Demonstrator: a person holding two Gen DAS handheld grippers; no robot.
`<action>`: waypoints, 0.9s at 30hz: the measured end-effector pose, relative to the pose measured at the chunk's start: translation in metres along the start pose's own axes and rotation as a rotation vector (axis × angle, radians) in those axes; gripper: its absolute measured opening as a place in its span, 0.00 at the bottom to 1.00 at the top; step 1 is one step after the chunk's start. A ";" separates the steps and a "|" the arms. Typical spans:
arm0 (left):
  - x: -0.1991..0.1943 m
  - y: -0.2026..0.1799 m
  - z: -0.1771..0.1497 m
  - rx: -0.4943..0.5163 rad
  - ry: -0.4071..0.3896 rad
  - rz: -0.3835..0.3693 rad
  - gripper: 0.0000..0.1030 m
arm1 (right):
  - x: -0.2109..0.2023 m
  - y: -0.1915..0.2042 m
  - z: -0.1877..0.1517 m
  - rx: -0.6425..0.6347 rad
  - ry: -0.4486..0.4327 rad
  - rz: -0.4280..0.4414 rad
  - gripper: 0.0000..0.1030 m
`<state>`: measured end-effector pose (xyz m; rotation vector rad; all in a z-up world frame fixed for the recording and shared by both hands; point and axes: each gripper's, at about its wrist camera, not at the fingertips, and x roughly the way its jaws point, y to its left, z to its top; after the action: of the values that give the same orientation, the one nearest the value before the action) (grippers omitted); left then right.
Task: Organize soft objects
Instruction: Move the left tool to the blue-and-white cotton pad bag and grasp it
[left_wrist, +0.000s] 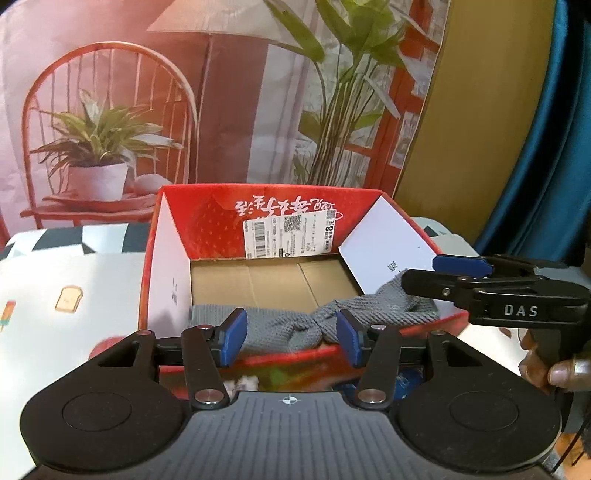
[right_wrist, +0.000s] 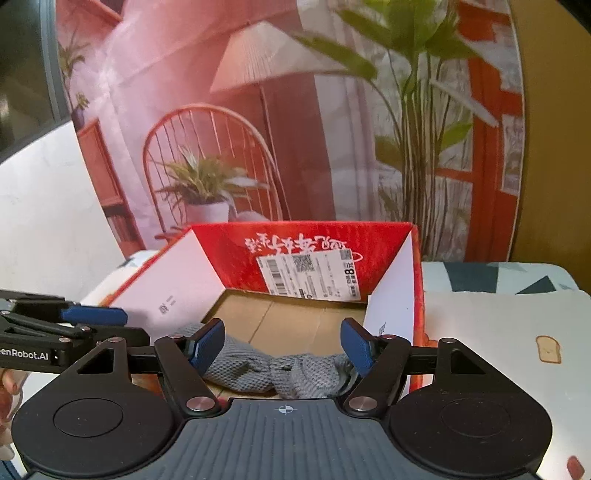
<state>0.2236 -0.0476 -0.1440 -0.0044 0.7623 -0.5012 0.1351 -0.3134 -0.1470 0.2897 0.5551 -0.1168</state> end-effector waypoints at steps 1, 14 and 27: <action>-0.004 -0.001 -0.004 -0.008 -0.005 0.003 0.54 | -0.006 0.001 -0.003 -0.003 -0.011 0.000 0.64; -0.046 -0.031 -0.055 -0.005 -0.091 0.015 0.54 | -0.072 0.026 -0.068 0.006 -0.127 -0.011 0.64; -0.022 -0.040 -0.106 -0.023 0.002 0.007 0.53 | -0.051 0.041 -0.149 0.001 0.005 -0.073 0.71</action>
<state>0.1227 -0.0544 -0.1994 -0.0225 0.7700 -0.4859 0.0248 -0.2278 -0.2311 0.2703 0.5705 -0.1874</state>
